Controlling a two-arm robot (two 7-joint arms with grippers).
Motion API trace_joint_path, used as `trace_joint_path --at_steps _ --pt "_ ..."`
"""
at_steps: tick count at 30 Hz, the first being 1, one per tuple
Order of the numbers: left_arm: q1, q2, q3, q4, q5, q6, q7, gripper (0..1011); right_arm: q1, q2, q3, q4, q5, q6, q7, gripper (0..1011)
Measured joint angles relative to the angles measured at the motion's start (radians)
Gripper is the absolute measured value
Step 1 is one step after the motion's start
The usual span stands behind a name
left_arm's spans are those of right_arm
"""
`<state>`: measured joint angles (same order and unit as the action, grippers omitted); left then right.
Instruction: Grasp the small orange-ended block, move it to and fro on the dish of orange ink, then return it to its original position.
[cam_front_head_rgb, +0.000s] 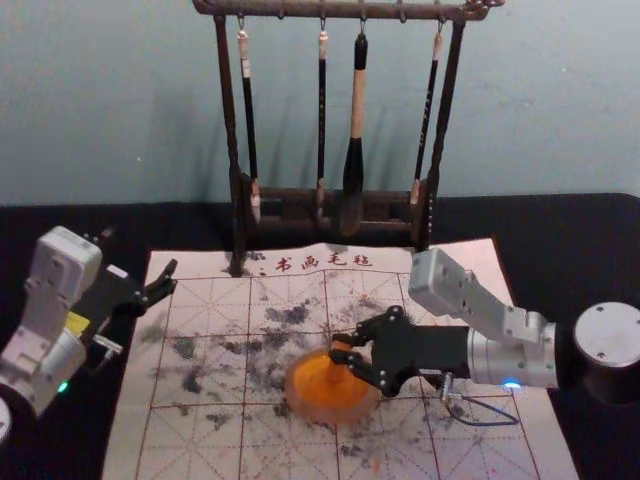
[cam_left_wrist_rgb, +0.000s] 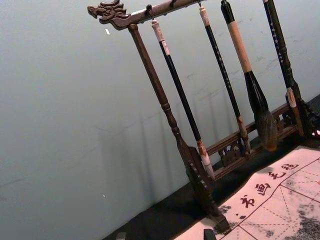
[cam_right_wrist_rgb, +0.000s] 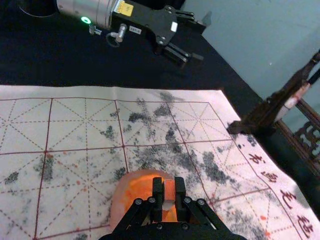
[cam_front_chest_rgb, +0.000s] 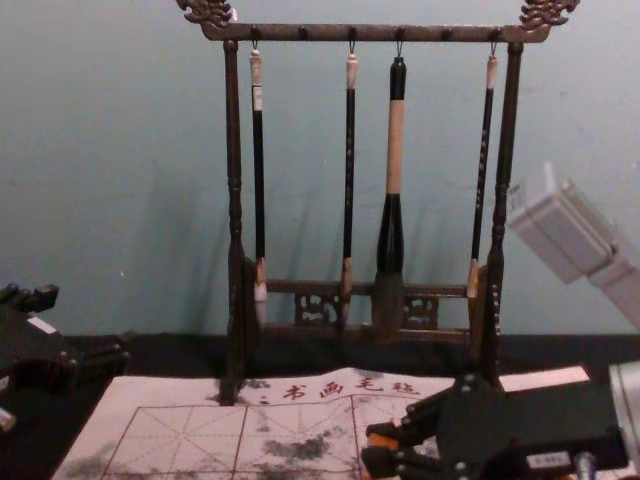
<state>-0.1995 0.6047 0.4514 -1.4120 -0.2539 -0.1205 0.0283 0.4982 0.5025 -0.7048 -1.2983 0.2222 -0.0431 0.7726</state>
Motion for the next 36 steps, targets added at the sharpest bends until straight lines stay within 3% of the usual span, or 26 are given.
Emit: trace_joint_path --at_steps 19,36 --pt "0.000 0.000 0.000 0.000 0.000 0.000 0.000 1001 -0.067 0.061 0.024 -0.085 0.031 0.008 0.001 119" --pt "0.000 0.000 0.000 0.000 0.000 0.000 0.000 1001 -0.051 0.036 -0.007 -0.072 0.016 0.001 0.015 119"
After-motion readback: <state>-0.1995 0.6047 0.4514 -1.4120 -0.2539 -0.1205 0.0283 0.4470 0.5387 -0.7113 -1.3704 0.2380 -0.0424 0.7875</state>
